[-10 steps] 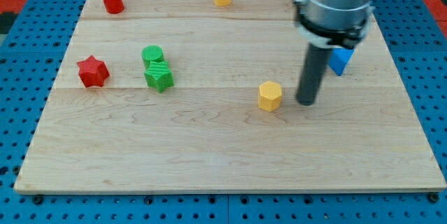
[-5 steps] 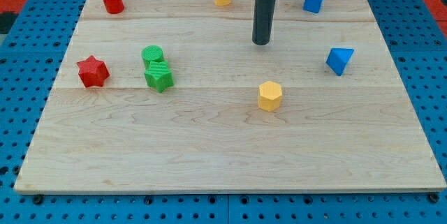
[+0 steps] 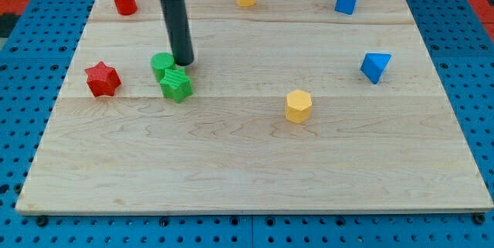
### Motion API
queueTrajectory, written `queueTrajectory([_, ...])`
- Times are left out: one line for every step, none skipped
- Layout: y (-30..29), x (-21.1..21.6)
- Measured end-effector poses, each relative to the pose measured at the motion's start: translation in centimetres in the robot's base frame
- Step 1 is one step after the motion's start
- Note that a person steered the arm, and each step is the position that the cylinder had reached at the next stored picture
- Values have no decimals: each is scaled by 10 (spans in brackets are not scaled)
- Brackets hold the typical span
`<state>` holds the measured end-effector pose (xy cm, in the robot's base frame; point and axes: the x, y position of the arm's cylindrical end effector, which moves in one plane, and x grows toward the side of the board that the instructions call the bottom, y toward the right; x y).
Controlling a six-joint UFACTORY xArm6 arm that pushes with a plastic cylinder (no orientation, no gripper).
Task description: Slide the green star towards the bottom right
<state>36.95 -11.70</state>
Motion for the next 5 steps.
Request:
queueTrajectory([-22,-36])
queueTrajectory([-51,-4])
queueTrajectory([-26,28])
queueTrajectory([-31,41])
queueTrajectory([-7,59])
